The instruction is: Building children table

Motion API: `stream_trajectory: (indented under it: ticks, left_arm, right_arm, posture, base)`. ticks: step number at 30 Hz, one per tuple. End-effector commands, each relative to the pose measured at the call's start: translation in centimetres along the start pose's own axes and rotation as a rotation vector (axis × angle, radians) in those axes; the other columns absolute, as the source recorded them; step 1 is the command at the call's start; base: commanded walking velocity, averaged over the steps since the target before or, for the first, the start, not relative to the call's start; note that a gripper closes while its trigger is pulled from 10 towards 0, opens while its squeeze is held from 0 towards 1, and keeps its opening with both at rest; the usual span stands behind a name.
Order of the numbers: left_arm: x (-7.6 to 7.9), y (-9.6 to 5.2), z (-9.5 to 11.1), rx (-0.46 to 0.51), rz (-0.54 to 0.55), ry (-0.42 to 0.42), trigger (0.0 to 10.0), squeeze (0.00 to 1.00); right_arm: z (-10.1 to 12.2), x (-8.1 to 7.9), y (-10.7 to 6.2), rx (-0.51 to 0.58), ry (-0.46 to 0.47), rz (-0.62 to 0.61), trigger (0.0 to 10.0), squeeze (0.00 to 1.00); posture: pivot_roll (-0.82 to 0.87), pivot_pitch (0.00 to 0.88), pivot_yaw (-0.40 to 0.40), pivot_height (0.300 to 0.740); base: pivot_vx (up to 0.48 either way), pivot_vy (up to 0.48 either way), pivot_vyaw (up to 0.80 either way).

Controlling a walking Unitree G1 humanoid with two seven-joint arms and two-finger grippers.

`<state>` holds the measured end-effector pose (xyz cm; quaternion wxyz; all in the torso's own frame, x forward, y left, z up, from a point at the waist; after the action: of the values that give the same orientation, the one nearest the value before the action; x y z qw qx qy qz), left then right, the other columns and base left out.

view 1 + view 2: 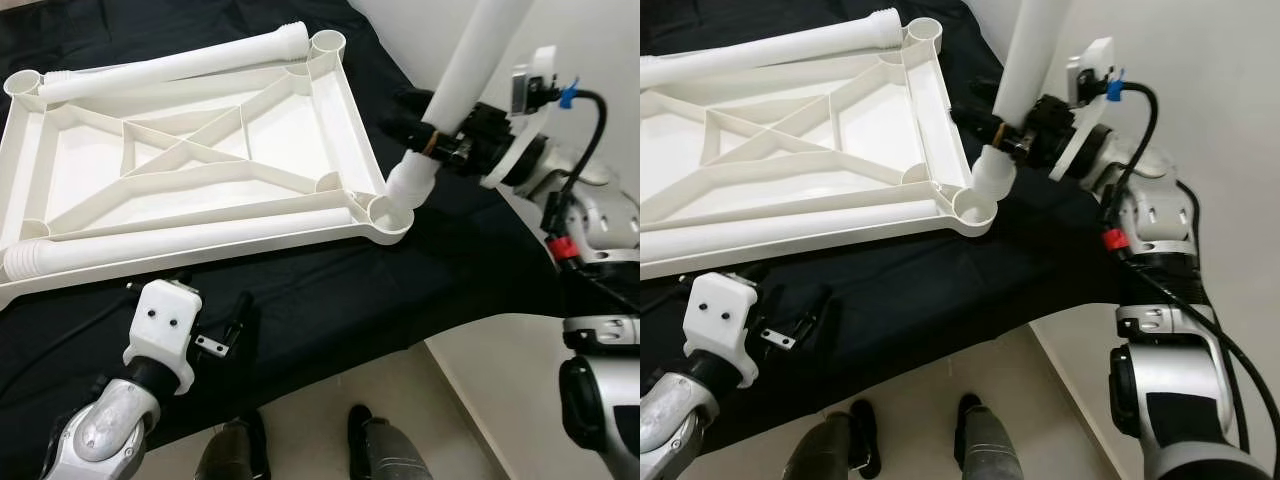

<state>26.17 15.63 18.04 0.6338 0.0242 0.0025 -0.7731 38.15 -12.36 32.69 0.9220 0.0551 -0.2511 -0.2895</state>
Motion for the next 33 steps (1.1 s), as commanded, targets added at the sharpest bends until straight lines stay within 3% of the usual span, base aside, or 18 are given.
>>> stream_trajectory:
  ticks: [1, 2, 3, 5, 6, 8, 12, 17, 20, 23, 28, 33]
  left_arm:
    - [-0.3, 0.1, -1.1, -0.028, 0.033, -0.046, 10.0, 0.0]
    - [-0.3, 0.1, -1.1, -0.028, 0.033, -0.046, 10.0, 0.0]
    - [0.0, 0.4, -2.0, -0.052, 0.024, -0.08, 10.0, 0.0]
    - [0.0, 0.4, -2.0, -0.052, 0.024, -0.08, 10.0, 0.0]
    - [0.1, 0.8, -2.8, -0.067, 0.022, -0.098, 10.0, 0.0]
    - [0.0, 1.2, -3.5, -0.078, 0.025, -0.111, 10.0, 0.0]
    - [-1.0, 2.9, -4.9, -0.104, 0.054, -0.119, 10.0, 0.0]
    - [-1.1, 3.6, -5.8, -0.128, 0.057, -0.128, 10.0, 0.0]
    - [-0.6, 3.2, -6.2, -0.126, 0.048, -0.162, 10.0, 0.0]
    - [0.1, 1.1, -7.7, -0.148, 0.057, -0.172, 10.0, 0.0]
    - [0.2, 0.6, -7.7, -0.13, 0.06, -0.185, 10.0, 0.0]
    - [0.9, 0.8, -7.0, -0.107, 0.01, -0.175, 10.0, 0.0]
  right_arm:
    - [-1.2, -1.4, 0.6, -0.019, 0.042, -0.055, 10.0, 0.0]
    - [-1.2, -1.4, 0.6, -0.019, 0.042, -0.055, 10.0, 0.0]
    - [-1.9, -3.0, 1.1, -0.017, 0.082, -0.089, 10.0, 0.0]
    - [-1.9, -3.0, 1.1, -0.017, 0.082, -0.089, 10.0, 0.0]
    - [-2.3, -4.2, 1.4, -0.006, 0.138, -0.127, 10.0, 0.0]
    - [-2.6, -5.1, 1.5, -0.003, 0.16, -0.141, 10.0, 0.0]
    - [-3.0, -5.5, 1.5, -0.011, 0.152, -0.153, 10.0, 0.0]
    - [-3.3, -6.1, 1.7, -0.033, 0.111, -0.14, 10.0, 0.0]
    - [-3.4, -6.5, 1.7, -0.051, 0.089, -0.148, 10.0, 0.0]
    - [-3.0, -6.5, 1.9, -0.061, 0.076, -0.173, 10.0, 0.0]
    - [-2.9, -6.5, 2.2, -0.07, 0.053, -0.174, 10.0, 0.0]
    - [-3.4, -6.2, 3.6, -0.074, 0.038, -0.179, 10.0, 0.0]
  posture:
    - [-0.01, 0.243, -0.055, 0.74]
    - [-0.01, 0.243, -0.055, 0.74]
    - [-0.01, 0.197, -0.055, 0.74]
    - [-0.01, 0.197, -0.055, 0.74]
    - [-0.01, 0.162, -0.055, 0.74]
    - [-0.01, 0.131, -0.052, 0.74]
    - [-0.02, 0.057, -0.057, 0.74]
    - [-0.03, 0.016, -0.054, 0.74]
    - [-0.03, 0.005, -0.049, 0.74]
    - [-0.02, 0.002, -0.05, 0.74]
    - [-0.02, 0.025, -0.048, 0.74]
    - [-0.01, 0.06, -0.052, 0.74]
  base:
    - [0.0, 0.0, 0.0]
    - [0.0, 0.0, 0.0]
    - [0.0, -0.446, 0.0]
    - [0.0, -0.446, 0.0]
    - [0.0, -0.442, 0.0]
    - [0.0, -0.442, 0.0]
    - [0.0, -0.307, 0.0]
    - [0.0, 0.0, 0.0]
    - [0.0, 0.0, 0.0]
    - [0.0, 0.0, 0.0]
    - [0.0, 0.0, 0.0]
    - [0.0, 0.48, 0.0]
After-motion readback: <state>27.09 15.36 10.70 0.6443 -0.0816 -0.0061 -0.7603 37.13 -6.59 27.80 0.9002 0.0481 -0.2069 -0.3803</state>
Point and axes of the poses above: a point about 5 cm out from each wrist's last joint towards the gripper, its own y axis pointing out of the wrist towards the gripper, its own z axis along the axis of the wrist's last joint, x = y × z, the point moved 6 cm from there along y, pointing out of the wrist towards the gripper, and after that the axes turned 9 degrees about -y, right-handed, at the moved point
